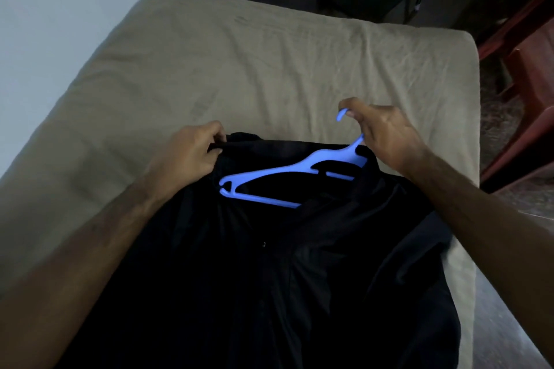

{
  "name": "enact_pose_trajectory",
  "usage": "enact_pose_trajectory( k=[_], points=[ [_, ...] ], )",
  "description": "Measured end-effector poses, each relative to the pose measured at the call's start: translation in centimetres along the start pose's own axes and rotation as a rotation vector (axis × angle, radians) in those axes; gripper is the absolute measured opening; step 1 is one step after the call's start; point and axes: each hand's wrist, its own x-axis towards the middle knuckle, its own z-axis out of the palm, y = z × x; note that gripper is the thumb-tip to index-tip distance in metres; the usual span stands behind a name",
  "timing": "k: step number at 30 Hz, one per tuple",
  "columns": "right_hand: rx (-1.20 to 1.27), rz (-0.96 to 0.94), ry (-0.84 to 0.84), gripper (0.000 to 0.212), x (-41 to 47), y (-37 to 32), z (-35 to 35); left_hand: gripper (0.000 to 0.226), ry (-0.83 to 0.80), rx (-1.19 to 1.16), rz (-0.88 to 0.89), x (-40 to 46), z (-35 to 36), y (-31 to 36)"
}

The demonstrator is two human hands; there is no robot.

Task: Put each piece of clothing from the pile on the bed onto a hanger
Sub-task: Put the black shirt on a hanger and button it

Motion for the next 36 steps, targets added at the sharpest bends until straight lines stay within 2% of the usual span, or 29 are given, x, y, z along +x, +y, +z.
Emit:
enact_pose_trajectory(
  k=[2,5,8,12,15,18,20,24,25,28,31,33,34,36],
  points=[
    [-0.018,0.042,0.015,0.047,-0.1,0.0,0.0,0.019,-0.007,0.028,-0.022,-1.0,-1.0,0.8],
    [-0.053,0.115,0.073,0.053,-0.3,0.4,-0.7,0.021,-0.095,-0.205,-0.256,-1.4,-1.5,1.7],
    [-0.155,0.084,0.122,0.042,-0.1,0.8,-1.2,0.021,-0.100,-0.451,-0.333,-1.1,-2.1,2.3],
    [-0.157,0.082,-0.021,0.017,0.5,-1.2,0.5,0.012,-0.019,-0.703,-0.290,-0.3,-1.2,5.1],
    [-0.068,0.230,-0.176,0.022,2.2,-1.5,2.0,0.010,0.048,-0.754,-0.221,-0.2,0.6,7.8],
    [0.065,0.376,-0.343,0.017,4.6,0.3,2.3,0.013,0.115,-0.682,-0.112,-0.8,2.0,9.3],
    [0.078,0.408,-0.370,0.016,6.4,1.7,1.8,0.019,0.096,-0.574,-0.054,-1.0,3.2,9.1],
    [0.160,0.524,-0.213,0.008,8.7,2.8,1.6,0.051,-0.191,-0.576,-0.087,-1.1,6.5,6.9],
    [0.249,0.581,-0.169,0.005,8.9,2.8,2.3,0.057,-0.218,-0.591,-0.096,-1.4,7.2,6.5],
    [0.590,0.756,-0.013,0.020,8.1,3.0,4.5,0.063,-0.209,-0.572,-0.033,-2.5,8.6,5.4],
    [0.482,0.683,0.174,0.033,4.5,1.6,4.8,0.067,-0.256,-0.360,0.114,-4.1,9.8,4.4],
    [0.484,0.538,0.268,0.029,0.1,-1.1,5.0,0.062,-0.301,-0.330,0.153,-4.8,10.2,4.1],
    [0.500,0.489,0.266,0.024,-2.5,-2.6,5.5,0.059,-0.286,-0.342,0.169,-5.0,10.3,4.0],
    [0.534,0.463,0.162,0.020,-7.3,-5.6,7.1,0.053,-0.171,-0.312,0.214,-5.2,10.1,3.9]
  ],
)
